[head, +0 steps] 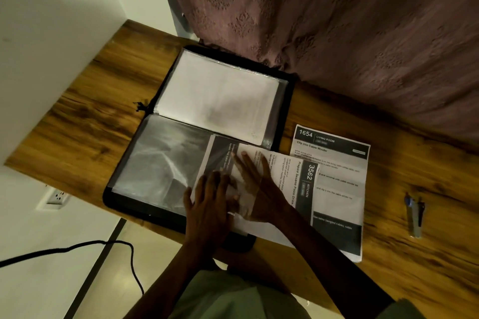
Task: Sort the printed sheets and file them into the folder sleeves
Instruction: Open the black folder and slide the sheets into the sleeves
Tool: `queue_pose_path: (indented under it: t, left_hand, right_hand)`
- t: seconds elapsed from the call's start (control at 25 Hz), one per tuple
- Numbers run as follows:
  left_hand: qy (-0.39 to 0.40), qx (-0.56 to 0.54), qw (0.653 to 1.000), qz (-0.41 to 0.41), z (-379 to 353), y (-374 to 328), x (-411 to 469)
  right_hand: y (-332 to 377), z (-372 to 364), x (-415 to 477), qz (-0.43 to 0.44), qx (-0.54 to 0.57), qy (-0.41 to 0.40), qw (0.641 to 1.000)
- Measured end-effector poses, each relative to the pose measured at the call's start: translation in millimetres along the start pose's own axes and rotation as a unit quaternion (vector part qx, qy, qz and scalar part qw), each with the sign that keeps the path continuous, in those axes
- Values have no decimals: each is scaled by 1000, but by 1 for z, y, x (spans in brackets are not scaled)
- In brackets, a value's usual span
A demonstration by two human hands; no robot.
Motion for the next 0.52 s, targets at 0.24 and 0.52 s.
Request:
queue_pose_path:
  t: [0.24,0.52]
  left_hand:
    - [-16,8,1000,4,-16,6,-3]
    - [14,36,999,-27,-32,4,-10]
  right_hand:
    - [-49,0,-69,-240,85,-122,959]
    - [-84,2,-130,-533,300,-206,764]
Point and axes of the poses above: each hand's wrist, its own x-axis towards the middle knuckle, its own z-axis out of the back of the hand, y = z × x, the point moved 6 cm from there along x, towards the middle knuckle, and after that the axes turned 8 degrees about x, right-handed, at the moved point
